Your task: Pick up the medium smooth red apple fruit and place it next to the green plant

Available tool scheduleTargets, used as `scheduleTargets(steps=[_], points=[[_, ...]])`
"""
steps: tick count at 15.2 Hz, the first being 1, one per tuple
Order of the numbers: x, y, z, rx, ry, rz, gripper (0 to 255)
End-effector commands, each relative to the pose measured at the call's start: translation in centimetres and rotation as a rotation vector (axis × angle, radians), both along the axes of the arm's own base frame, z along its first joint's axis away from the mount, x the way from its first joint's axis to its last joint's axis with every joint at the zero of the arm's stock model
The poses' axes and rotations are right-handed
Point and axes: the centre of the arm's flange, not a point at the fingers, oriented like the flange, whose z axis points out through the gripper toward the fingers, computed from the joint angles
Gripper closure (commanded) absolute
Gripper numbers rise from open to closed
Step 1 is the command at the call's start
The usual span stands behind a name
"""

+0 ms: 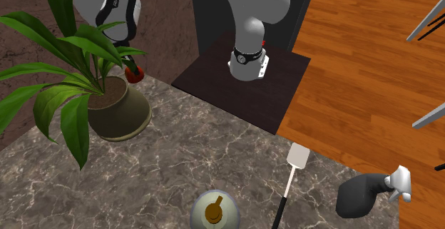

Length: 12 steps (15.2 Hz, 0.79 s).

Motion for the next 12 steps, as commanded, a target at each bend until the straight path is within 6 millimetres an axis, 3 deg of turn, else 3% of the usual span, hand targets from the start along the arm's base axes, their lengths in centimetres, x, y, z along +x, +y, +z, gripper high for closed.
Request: scheduleTargets(steps=[1,2,7,11,12], points=[[-0.2,0.1,-0.4,0.006,0.008,-0.001,255],[-0.1,0.1,-0.4,0.006,0.008,-0.001,0],[-0.2,0.1,-0.4,0.006,0.008,-0.001,0],[0.3,0.1,4.6,0.006,0.008,-0.001,0],[0.3,0.1,4.6,0.006,0.008,-0.001,0]])
